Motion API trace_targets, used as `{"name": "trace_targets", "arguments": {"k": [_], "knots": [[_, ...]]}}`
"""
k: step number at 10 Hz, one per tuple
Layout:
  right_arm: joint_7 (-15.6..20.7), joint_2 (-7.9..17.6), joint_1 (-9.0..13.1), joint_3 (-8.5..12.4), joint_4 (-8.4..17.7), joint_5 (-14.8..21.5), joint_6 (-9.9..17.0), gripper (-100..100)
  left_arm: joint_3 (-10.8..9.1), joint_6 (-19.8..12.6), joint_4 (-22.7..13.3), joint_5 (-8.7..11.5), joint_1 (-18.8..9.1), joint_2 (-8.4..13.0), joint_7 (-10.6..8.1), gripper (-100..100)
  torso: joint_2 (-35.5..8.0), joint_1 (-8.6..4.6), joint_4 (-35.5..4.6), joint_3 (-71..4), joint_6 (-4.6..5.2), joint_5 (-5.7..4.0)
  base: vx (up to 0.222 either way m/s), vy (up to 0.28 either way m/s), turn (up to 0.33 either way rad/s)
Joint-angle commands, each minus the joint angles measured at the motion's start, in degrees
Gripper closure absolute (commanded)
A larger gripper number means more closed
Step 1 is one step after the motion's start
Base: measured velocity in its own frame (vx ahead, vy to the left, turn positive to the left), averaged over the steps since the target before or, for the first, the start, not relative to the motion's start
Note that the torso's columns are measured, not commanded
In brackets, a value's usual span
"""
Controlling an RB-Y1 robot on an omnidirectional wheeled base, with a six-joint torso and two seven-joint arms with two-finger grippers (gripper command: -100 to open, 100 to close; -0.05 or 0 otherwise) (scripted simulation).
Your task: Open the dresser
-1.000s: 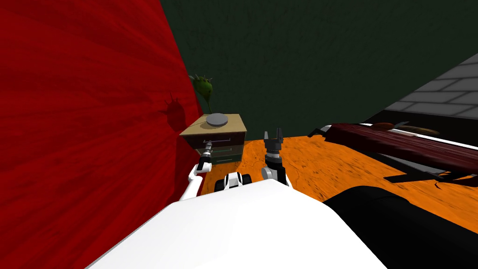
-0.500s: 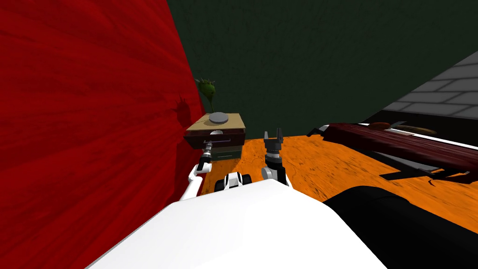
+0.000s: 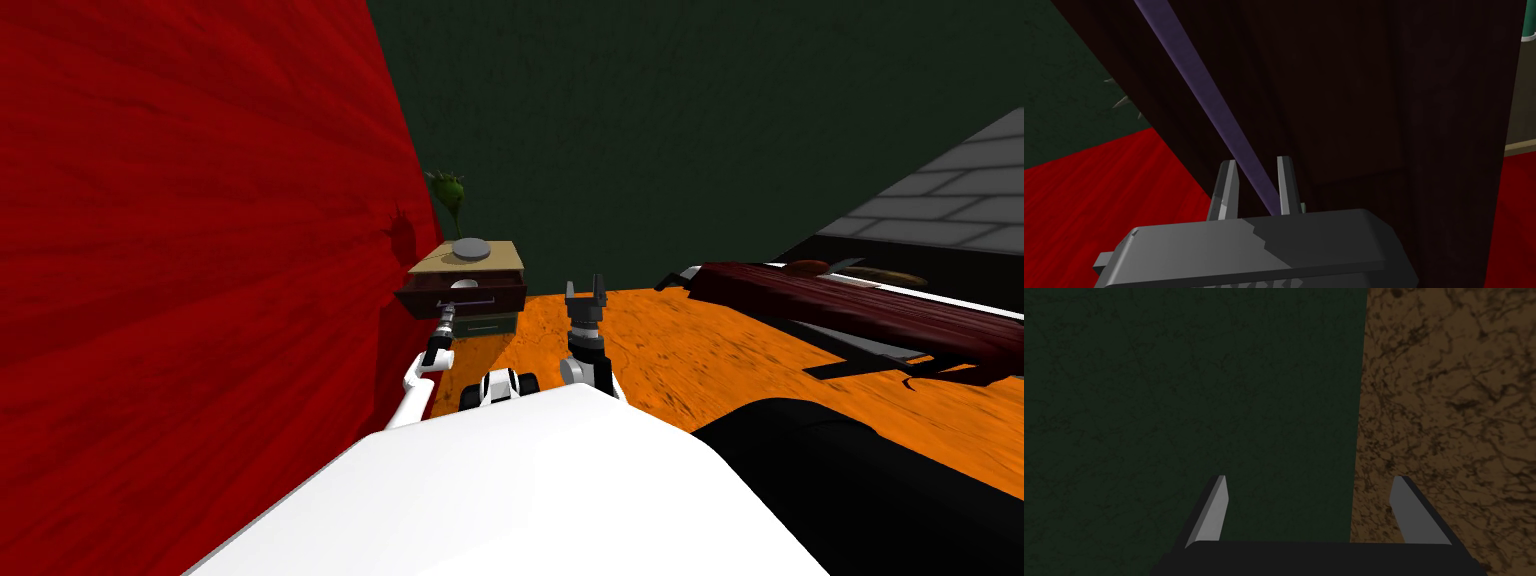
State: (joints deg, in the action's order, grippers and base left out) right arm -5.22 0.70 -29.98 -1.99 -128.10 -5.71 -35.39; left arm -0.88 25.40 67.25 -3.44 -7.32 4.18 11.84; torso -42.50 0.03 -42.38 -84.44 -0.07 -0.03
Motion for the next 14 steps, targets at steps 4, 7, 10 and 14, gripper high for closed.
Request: {"name": "trace_targets", "arguments": {"k": [4, 7, 10, 14], "knots": [[0.0, 0.0, 0.0, 0.0, 0.0, 0.0, 0.0, 0, 0.07, -4.2, 1.8, 0.1, -2.8, 0.5, -0.48, -100, 0.6, -0.06, 0.2, -0.3, 0.05, 0.01, -0.106, 0.002, 0.015], [0.0, 0.0, 0.0, 0.0, 0.0, 0.0, 0.0, 0, -0.12, -7.3, 2.8, 0.2, -5.0, 0.9, -0.82, -100, 0.2, -0.04, 0.1, -0.1, 0.08, 0.02, -0.025, -0.001, 0.009], [0.0, 0.0, 0.0, 0.0, 0.0, 0.0, 0.0, 0, -0.15, -9.9, 3.3, 0.3, -6.3, 1.0, -1.0, -100, -0.2, -0.15, -0.3, 0.1, 0.04, -0.12, -0.054, 0.0, 0.007], [0.0, 0.0, 0.0, 0.0, 0.0, 0.0, 0.0, 0, -0.13, -10.5, 2.9, 0.3, -6.0, 1.0, -1.1, 0, 0.1, -0.09, 0.0, -0.1, 0.07, -0.02, 0.0, 0.0, 0.0]]}}
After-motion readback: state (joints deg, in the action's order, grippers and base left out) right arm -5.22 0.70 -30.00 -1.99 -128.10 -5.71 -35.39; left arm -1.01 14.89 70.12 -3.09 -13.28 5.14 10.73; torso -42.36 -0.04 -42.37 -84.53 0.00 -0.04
